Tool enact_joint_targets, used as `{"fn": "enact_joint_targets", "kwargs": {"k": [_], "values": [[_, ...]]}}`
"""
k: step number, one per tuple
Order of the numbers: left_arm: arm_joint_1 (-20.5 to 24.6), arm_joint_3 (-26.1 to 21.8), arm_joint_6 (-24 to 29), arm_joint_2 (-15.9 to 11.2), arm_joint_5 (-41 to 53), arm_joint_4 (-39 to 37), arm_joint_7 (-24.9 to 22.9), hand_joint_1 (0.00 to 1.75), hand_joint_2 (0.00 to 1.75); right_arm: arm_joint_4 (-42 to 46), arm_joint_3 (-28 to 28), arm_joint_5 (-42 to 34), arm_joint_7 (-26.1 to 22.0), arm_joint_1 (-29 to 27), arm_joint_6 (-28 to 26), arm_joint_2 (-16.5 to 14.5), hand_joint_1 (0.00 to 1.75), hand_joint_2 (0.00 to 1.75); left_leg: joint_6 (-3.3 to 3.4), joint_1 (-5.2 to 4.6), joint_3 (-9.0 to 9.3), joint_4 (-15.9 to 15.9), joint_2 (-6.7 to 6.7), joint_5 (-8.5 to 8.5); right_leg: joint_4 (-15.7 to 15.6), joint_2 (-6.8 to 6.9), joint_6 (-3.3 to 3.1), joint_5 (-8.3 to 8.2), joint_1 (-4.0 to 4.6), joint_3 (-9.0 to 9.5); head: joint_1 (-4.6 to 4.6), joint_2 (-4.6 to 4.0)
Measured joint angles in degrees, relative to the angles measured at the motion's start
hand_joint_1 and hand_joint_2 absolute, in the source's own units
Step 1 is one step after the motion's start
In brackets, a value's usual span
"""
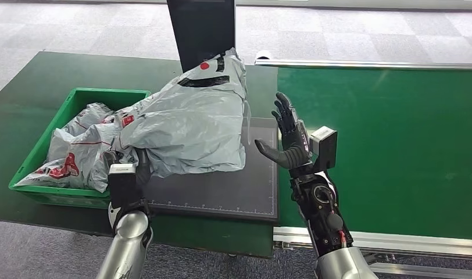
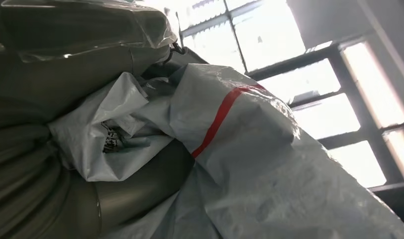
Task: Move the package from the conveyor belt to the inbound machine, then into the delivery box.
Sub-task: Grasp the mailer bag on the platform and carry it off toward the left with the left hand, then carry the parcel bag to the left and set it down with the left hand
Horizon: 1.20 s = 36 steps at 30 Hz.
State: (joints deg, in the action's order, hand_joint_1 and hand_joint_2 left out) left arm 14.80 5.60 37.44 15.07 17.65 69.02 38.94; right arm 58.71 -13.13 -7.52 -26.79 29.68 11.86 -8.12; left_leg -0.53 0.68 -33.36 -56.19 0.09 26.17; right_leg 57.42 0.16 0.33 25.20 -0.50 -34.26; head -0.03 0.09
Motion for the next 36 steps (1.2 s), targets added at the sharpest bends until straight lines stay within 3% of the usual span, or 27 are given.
{"fn": "enact_joint_targets", "kwargs": {"k": [3,6,12,17,21,23,25,28,31,33,36], "values": [[-1.15,-1.15,2.15,0.78,3.33,5.13,0.82,1.75,1.75,0.01,-0.03,-0.3,0.18,-0.01,-0.05,-0.05,0.0,1.75,0.0,0.0,0.0,0.0,-0.04,0.0,0.0,0.03,0.02,0.02,0.0,0.0,0.01,0.0],[-0.9,-3.31,2.36,1.77,13.55,6.26,-1.43,1.75,1.75,0.03,-0.06,-0.12,0.35,-0.11,-0.13,-0.25,0.0,1.75,0.0,0.0,0.0,0.0,-0.06,0.0,0.0,0.05,0.03,0.04,0.0,0.0,-0.01,0.0],[4.81,-8.63,1.77,1.98,37.97,3.05,-16.65,1.75,1.75,0.04,-0.07,1.81,0.35,-0.94,0.17,-1.3,0.0,1.75,0.0,0.01,0.04,0.0,-0.04,-0.03,0.0,0.03,0.02,0.01,0.0,0.02,0.0,0.0],[12.25,-9.08,0.5,-1.63,48.22,-4.96,-31.9,1.75,1.75,0.05,-0.08,2.99,0.37,-1.28,0.98,-1.83,0.0,1.75,-0.02,0.02,0.04,0.0,-0.02,-0.05,0.02,0.02,-0.01,-0.03,0.02,0.01,-0.01,0.0],[17.28,-9.73,1.63,-5.23,50.83,-11.32,-37.09,1.75,1.75,0.63,-0.11,3.05,0.64,-1.66,1.08,-1.75,0.0,1.75,-0.02,0.01,0.04,0.0,0.02,-0.05,0.04,-0.01,-0.02,-0.03,0.02,0.0,0.0,0.0],[18.14,-11.29,2.07,-6.09,50.76,-11.84,-35.96,1.75,1.75,1.17,-0.11,2.97,0.82,-2.02,1.03,-1.62,0.0,1.75,-0.02,0.01,0.04,0.0,0.02,-0.04,0.04,-0.02,-0.01,-0.02,0.02,-0.01,-0.01,0.0],[18.39,-14.18,2.25,-6.23,50.12,-11.0,-31.82,1.75,1.75,1.79,-0.11,2.85,0.97,-2.47,0.94,-1.42,0.0,1.75,-0.02,0.01,0.02,0.0,0.03,-0.03,0.04,-0.03,-0.02,-0.01,0.02,-0.04,-0.02,0.0],[18.63,-20.98,2.29,-4.99,45.1,-7.97,-18.15,1.75,1.75,2.48,-0.11,2.61,1.02,-3.07,0.71,-1.07,0.0,1.75,-0.03,0.01,-0.01,0.0,0.04,-0.02,0.04,-0.04,-0.02,0.0,0.02,-0.08,0.01,0.0],[19.1,-28.79,2.33,-2.1,37.62,-3.62,-3.97,1.75,1.75,2.62,-0.21,2.16,0.94,-3.3,0.45,-0.72,0.0,1.75,-0.02,0.01,-0.03,0.0,0.03,-0.02,0.03,-0.04,-0.02,0.0,0.01,-0.08,0.0,0.0],[18.87,-32.23,2.38,-0.34,32.94,0.48,-0.03,1.75,1.75,2.62,-0.4,1.83,0.63,-3.34,0.28,-0.46,0.0,1.75,-0.02,0.01,-0.03,0.0,0.05,-0.02,0.03,-0.05,-0.02,0.0,0.01,-0.08,-0.02,0.0],[17.47,-33.22,2.43,1.44,26.2,8.32,0.83,1.75,1.75,2.61,-0.8,1.49,0.06,-3.33,-0.06,-0.12,0.0,1.75,-0.02,0.01,-0.03,0.0,0.03,-0.02,0.03,-0.04,-0.02,0.0,0.01,-0.08,-0.01,0.0]]}}
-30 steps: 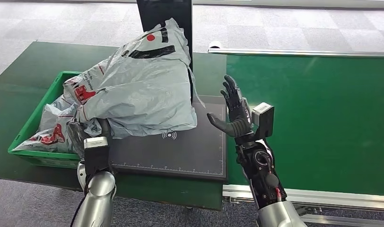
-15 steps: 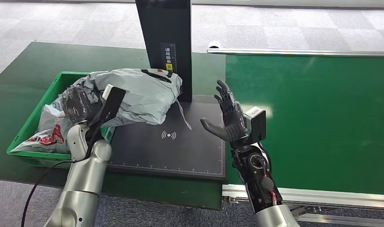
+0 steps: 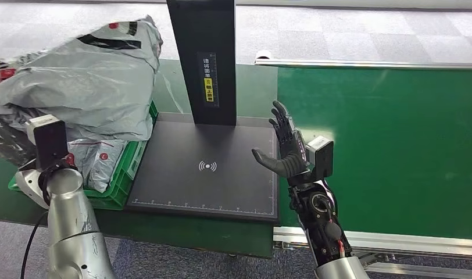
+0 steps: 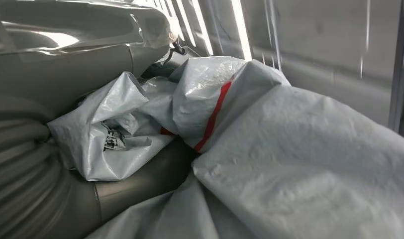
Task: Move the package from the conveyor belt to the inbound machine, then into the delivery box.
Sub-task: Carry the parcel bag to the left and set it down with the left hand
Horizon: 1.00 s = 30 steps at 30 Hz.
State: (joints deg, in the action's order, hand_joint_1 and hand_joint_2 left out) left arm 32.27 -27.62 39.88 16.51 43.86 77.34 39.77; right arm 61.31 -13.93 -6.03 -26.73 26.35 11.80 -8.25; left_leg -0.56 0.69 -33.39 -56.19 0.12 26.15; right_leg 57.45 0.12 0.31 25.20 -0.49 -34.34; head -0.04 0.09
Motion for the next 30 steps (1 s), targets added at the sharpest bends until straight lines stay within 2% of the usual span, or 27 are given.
{"fn": "enact_joint_targets", "kwargs": {"k": [3,5,6,8,12,14,16,22,26,30], "values": [[-1.56,0.79,0.06,1.27,-2.7,7.4,0.22,1.75,1.75,-0.02,-0.3,-0.45,-0.32,0.04,-0.29,0.23,0.0,1.75,0.0,0.0,0.0,0.0,-0.02,0.0,0.0,0.02,0.0,0.01,0.0,0.0,0.01,0.0],[-2.17,1.42,0.1,1.93,-1.12,9.88,-0.2,1.75,1.75,-0.13,-0.76,-1.45,-0.95,0.19,-1.04,0.44,0.0,1.75,0.0,0.0,0.0,0.0,-0.04,0.0,-0.02,0.04,0.01,0.02,0.0,0.01,0.02,0.0],[-2.34,1.76,0.1,2.12,1.53,10.04,-1.9,1.75,1.75,-0.18,-1.08,-1.93,-1.23,0.28,-1.51,0.56,0.0,1.75,0.0,0.0,0.01,0.0,-0.05,0.0,-0.02,0.05,0.01,0.02,0.0,0.02,0.0,0.0],[-2.66,3.01,-0.1,2.09,10.25,8.79,-9.69,1.75,1.75,-0.23,-1.6,-2.19,-1.26,0.33,-2.09,0.76,0.0,1.75,0.01,0.0,0.02,0.0,-0.05,0.0,-0.03,0.05,0.01,0.02,-0.01,0.04,0.0,0.0],[-3.62,8.81,-4.41,-0.38,26.82,1.95,-32.52,1.75,1.75,-0.22,-1.73,-0.59,-0.7,0.25,-1.74,0.86,0.0,1.75,0.01,0.0,0.06,0.0,-0.04,-0.02,-0.02,0.04,0.0,-0.02,-0.01,0.05,0.0,0.0],[-3.88,12.33,-7.22,-2.07,29.7,-1.97,-39.41,1.75,1.75,-0.22,-1.72,0.42,-0.63,0.21,-1.12,0.89,0.0,1.75,0.0,0.0,0.05,0.0,-0.04,-0.03,-0.02,0.03,-0.01,-0.03,0.0,0.05,0.0,0.0],[-3.76,14.89,-8.71,-3.5,30.56,-5.36,-42.7,1.75,1.75,-0.22,-1.72,1.18,-0.61,0.14,-0.51,0.9,0.0,1.75,0.0,0.0,0.05,0.0,-0.03,-0.03,-0.01,0.03,-0.01,-0.03,0.0,0.04,0.0,0.0],[-1.67,17.6,-9.14,-7.53,28.06,-14.74,-45.41,1.75,1.75,-0.04,-1.72,2.66,-0.37,-0.31,0.18,0.94,0.0,1.75,-0.01,0.0,0.03,0.0,-0.01,0.0,-0.01,0.02,-0.01,0.0,0.0,0.02,-0.01,0.0],[0.18,16.35,-4.55,-10.3,22.46,-21.35,-42.61,1.75,1.75,0.71,-1.71,2.91,-0.1,-1.28,0.18,1.11,0.0,1.75,-0.01,0.0,0.04,0.01,0.01,0.0,-0.01,0.01,-0.01,0.0,0.0,0.02,0.0,0.0],[0.53,13.22,-0.56,-11.52,18.56,-23.38,-37.25,1.75,1.75,1.34,-1.7,2.9,0.04,-2.03,0.13,1.17,0.0,1.75,-0.01,0.01,0.05,0.01,0.03,-0.01,0.0,-0.01,-0.02,-0.01,0.01,0.03,-0.01,0.0]]}}
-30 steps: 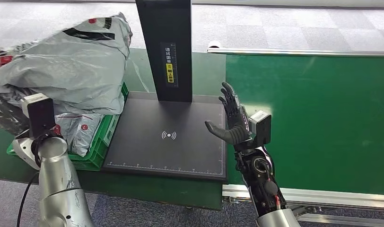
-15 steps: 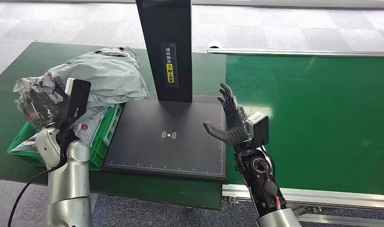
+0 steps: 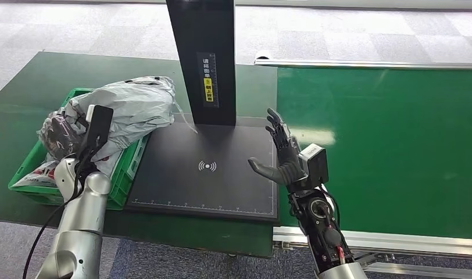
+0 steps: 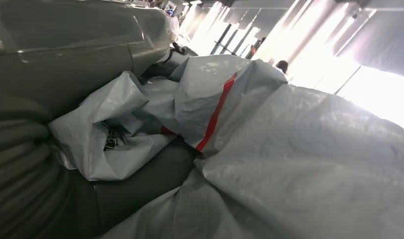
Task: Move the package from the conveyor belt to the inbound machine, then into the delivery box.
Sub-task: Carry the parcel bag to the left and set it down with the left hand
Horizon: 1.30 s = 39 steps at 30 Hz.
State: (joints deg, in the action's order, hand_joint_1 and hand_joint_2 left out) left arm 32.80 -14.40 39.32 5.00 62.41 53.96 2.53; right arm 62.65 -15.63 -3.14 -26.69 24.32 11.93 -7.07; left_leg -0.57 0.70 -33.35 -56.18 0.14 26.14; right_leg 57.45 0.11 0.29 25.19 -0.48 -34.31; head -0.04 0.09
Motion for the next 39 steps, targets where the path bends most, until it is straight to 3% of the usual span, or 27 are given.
{"fn": "enact_joint_targets", "kwargs": {"k": [2,5,7,9,11,16,20,21,23,27,28,32,36,39], "values": [[-0.05,-3.89,0.44,0.67,-1.49,1.43,7.38,1.75,1.75,0.21,0.0,-0.01,0.04,-0.26,-0.07,0.01,0.0,1.75,0.0,0.0,-0.01,0.0,0.0,0.0,0.0,0.0,0.0,0.0,0.0,-0.01,-0.01,0.0],[0.39,-12.9,0.68,3.3,-4.31,5.67,22.43,1.75,1.75,0.36,-0.02,-0.04,0.04,-0.45,-0.14,-0.01,0.0,1.75,0.0,0.0,-0.02,-0.01,0.01,0.01,0.0,-0.01,0.01,0.0,0.0,-0.02,0.0,0.0],[0.92,-18.71,0.74,5.15,-5.54,8.51,29.45,1.75,1.75,0.37,-0.07,-0.11,0.04,-0.45,-0.15,-0.01,0.0,1.75,0.0,-0.01,-0.03,-0.01,0.01,0.02,0.0,-0.01,0.01,0.01,0.0,-0.03,0.0,0.0],[1.38,-23.31,0.74,6.78,-5.77,10.81,33.15,1.75,1.75,0.38,-0.17,-0.2,0.04,-0.44,-0.16,-0.02,0.0,1.75,0.0,-0.01,-0.03,-0.01,-0.01,0.02,-0.01,0.0,0.01,0.02,-0.01,-0.03,0.0,0.0],[1.65,-26.13,0.74,7.99,-5.03,12.35,33.65,1.75,1.75,0.38,-0.29,-0.28,0.04,-0.44,-0.18,-0.03,0.0,1.75,0.0,-0.01,-0.03,-0.01,-0.02,0.02,-0.01,0.01,0.01,0.01,-0.01,-0.02,0.0,0.0],[1.65,-27.87,0.74,9.2,-0.09,13.69,26.04,1.75,1.75,0.38,-0.37,-0.56,0.04,-0.43,-0.2,-0.03,0.0,1.75,0.0,0.0,-0.01,-0.01,-0.04,0.0,-0.01,0.01,0.0,0.0,0.0,0.01,0.0,0.0],[1.4,-24.07,-1.01,7.74,5.98,10.12,11.45,1.74,1.75,0.38,-0.38,-0.56,0.04,-0.38,-0.15,-0.03,0.0,1.75,0.01,0.0,0.0,-0.01,-0.05,0.0,-0.01,0.03,0.0,0.0,0.0,0.01,0.0,0.0],[1.37,-22.22,-2.61,6.96,7.56,8.37,6.99,1.66,1.75,0.37,-0.39,-0.53,0.04,-0.34,-0.05,-0.03,0.0,1.75,0.01,0.0,-0.01,-0.01,-0.06,0.0,-0.01,0.03,0.0,0.0,0.0,0.01,0.01,0.0],[1.51,-18.16,-5.77,5.19,9.65,4.36,-0.3,1.42,1.75,0.36,-0.39,-0.39,0.04,-0.26,0.29,-0.03,0.0,1.75,0.01,0.0,-0.01,-0.01,-0.07,0.0,-0.01,0.03,0.0,0.0,0.0,0.02,0.0,0.0],[2.34,-12.05,-7.98,2.39,10.41,-2.87,-5.56,0.07,1.75,0.33,-0.41,-0.04,0.22,-0.12,0.91,-0.07,0.0,1.75,0.01,-0.01,-0.01,-0.01,-0.08,0.0,-0.01,0.03,0.0,0.01,-0.01,0.03,-0.01,0.0],[2.5,-11.03,-8.06,1.82,10.38,-4.25,-6.01,0.0,1.75,0.32,-0.42,0.04,0.29,-0.1,0.93,-0.1,0.0,1.75,0.01,-0.01,-0.01,-0.01,-0.08,0.0,-0.01,0.03,0.0,0.01,-0.01,0.03,0.0,0.0],[2.74,-8.18,-5.91,0.02,9.5,-7.96,-6.59,0.0,1.75,0.34,-0.42,0.51,0.78,-0.09,0.95,-0.17,0.0,1.75,0.01,-0.01,-0.01,-0.01,-0.08,0.0,-0.01,0.04,0.0,0.01,-0.01,0.04,0.01,0.0],[2.0,-7.43,-0.95,-0.57,6.01,-7.44,-2.58,0.0,0.0,0.35,-0.42,0.81,1.09,-0.16,0.96,-0.23,0.0,1.75,0.0,0.0,0.0,-0.01,-0.06,-0.01,0.0,0.03,0.0,0.0,0.0,0.04,0.0,0.0],[0.6,-9.36,0.51,0.53,3.11,-2.79,7.15,0.0,0.0,0.36,-0.42,0.97,1.09,-0.34,0.94,-0.29,0.0,1.75,0.0,0.0,-0.01,-0.01,-0.05,-0.01,0.0,0.02,0.0,0.01,0.0,0.03,0.0,0.0]]}}
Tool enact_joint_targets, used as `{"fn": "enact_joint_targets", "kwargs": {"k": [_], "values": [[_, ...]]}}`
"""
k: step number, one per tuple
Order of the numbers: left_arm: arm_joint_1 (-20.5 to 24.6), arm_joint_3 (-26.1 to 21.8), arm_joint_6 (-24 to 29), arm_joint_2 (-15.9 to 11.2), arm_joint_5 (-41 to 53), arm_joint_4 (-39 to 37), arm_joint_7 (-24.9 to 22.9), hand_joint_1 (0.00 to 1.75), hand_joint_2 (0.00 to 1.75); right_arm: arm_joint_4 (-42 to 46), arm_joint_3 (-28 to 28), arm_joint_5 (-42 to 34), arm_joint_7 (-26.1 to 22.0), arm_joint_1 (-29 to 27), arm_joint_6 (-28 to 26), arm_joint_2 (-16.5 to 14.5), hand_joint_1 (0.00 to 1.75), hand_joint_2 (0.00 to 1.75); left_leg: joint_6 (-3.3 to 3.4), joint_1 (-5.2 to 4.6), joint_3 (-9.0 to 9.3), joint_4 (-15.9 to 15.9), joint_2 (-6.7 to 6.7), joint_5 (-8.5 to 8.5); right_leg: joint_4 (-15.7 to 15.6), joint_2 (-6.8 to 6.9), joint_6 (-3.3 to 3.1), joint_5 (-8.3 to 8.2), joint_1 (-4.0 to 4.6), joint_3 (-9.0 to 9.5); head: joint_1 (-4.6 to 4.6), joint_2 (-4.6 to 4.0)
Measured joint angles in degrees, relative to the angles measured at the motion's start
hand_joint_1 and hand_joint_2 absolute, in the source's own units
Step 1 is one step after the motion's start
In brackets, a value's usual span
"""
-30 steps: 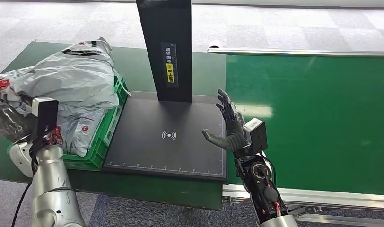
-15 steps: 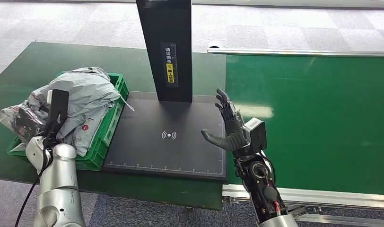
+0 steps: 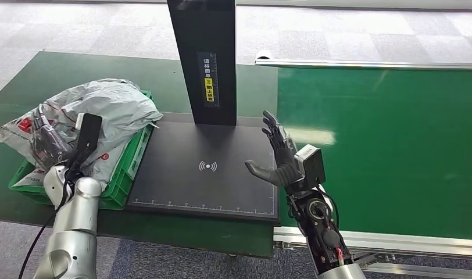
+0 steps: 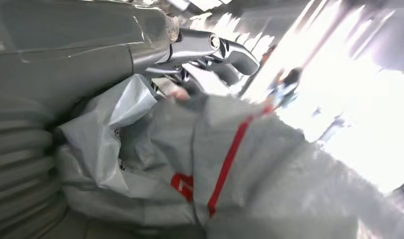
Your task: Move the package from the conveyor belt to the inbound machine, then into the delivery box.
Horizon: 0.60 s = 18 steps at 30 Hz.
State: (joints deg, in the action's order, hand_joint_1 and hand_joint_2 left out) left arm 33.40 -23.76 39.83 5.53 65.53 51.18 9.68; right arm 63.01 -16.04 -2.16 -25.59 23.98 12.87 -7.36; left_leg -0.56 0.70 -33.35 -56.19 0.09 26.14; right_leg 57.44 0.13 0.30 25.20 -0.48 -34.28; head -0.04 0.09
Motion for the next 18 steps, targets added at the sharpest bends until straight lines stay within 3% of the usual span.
{"fn": "enact_joint_targets", "kwargs": {"k": [4,7,12,18], "values": [[-0.54,-7.06,0.29,4.38,-2.41,8.42,18.7,0.0,0.0,0.0,-0.2,0.05,-0.05,-0.07,-0.02,-0.05,0.0,1.75,0.0,-0.02,-0.03,0.0,0.01,0.01,0.0,0.0,0.01,0.0,-0.01,-0.01,-0.01,0.0],[-0.54,-12.29,0.32,7.97,-5.76,14.55,27.63,0.0,0.0,0.0,-0.6,0.04,-0.14,-0.06,-0.02,-0.07,0.0,1.75,0.0,-0.02,-0.03,0.0,0.05,0.03,-0.01,-0.02,0.01,0.0,-0.02,-0.02,-0.01,0.0],[-1.65,-14.6,0.32,11.45,-13.0,24.61,30.23,0.0,0.0,0.0,-1.03,-0.2,-0.22,0.05,-0.01,-0.05,0.0,1.75,0.0,0.0,-0.03,0.0,0.0,0.02,-0.01,-0.01,0.0,0.0,0.0,-0.01,0.01,0.0],[-4.51,-11.84,-0.1,13.28,-22.43,34.29,29.77,0.0,0.0,0.17,-1.17,-0.65,-0.22,0.07,-0.09,-0.03,0.0,1.75,0.0,0.01,0.0,0.0,0.01,0.02,-0.01,0.0,0.0,0.01,0.0,-0.01,0.01,0.0]]}}
